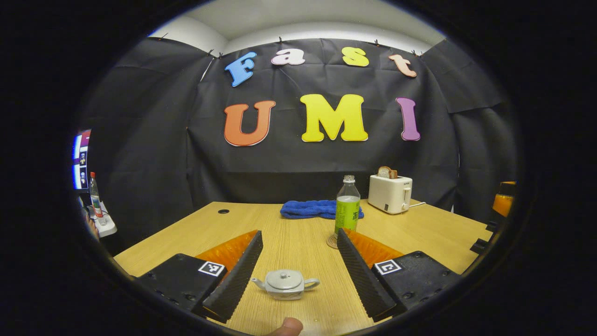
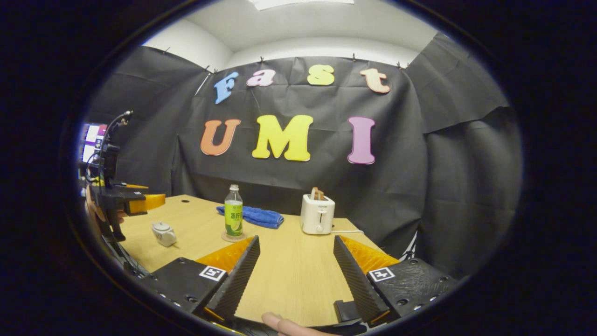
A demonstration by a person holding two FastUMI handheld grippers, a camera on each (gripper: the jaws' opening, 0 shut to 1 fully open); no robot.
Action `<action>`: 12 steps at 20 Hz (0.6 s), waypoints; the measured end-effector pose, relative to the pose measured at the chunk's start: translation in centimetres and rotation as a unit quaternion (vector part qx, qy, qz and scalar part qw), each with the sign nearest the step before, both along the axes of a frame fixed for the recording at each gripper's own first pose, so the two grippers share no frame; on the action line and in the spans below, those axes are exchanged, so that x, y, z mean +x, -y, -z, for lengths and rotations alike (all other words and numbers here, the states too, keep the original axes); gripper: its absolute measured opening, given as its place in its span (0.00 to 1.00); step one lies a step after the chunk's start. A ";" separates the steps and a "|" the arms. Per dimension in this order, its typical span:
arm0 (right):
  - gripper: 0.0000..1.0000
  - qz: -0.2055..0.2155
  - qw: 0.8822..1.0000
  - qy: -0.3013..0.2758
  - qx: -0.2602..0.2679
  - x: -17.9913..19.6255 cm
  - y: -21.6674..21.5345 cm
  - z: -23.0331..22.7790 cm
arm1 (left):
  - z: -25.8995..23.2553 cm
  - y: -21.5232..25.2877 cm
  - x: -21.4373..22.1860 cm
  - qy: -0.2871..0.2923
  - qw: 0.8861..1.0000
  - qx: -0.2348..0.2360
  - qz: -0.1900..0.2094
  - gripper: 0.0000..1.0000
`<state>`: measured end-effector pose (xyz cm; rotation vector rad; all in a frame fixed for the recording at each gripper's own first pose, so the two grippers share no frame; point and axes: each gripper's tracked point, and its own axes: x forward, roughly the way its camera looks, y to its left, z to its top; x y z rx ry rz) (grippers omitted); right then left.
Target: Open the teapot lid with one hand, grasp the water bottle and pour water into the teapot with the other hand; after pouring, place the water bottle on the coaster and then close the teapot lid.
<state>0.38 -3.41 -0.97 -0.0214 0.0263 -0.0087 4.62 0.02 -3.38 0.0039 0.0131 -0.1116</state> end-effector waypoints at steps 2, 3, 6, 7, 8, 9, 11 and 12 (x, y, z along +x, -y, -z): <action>0.95 0.011 1.000 0.008 0.003 -0.7 0.5 -1.1 | -1.3 0.4 -2.0 -0.006 1.000 0.003 -0.004 1.00; 0.95 0.014 1.000 0.013 0.007 -1.2 0.6 -1.8 | -2.0 0.5 -3.0 -0.004 1.000 0.003 -0.010 1.00; 0.95 0.024 1.000 0.014 0.011 -2.6 0.7 -2.7 | -3.9 1.7 -5.9 0.003 1.000 0.002 -0.003 1.00; 0.95 0.024 0.999 0.019 0.014 -3.0 0.4 -3.3 | -4.7 2.3 -6.8 0.013 1.000 0.005 0.004 1.00; 0.95 0.022 0.999 0.024 0.016 -3.4 0.2 -3.8 | -5.8 3.0 -7.6 0.031 0.999 0.009 0.014 1.00; 0.95 0.020 0.999 0.033 0.017 -3.7 0.0 -4.3 | -7.0 3.3 -8.4 0.052 0.998 0.008 0.017 1.00; 0.92 0.012 0.999 0.047 0.014 -4.4 -0.9 -5.0 | -8.1 3.8 -9.6 0.076 0.997 0.004 0.020 1.00; 0.95 0.010 0.999 0.047 0.009 -4.5 -1.0 -4.8 | -8.0 4.0 -10.0 0.078 0.997 0.001 0.019 1.00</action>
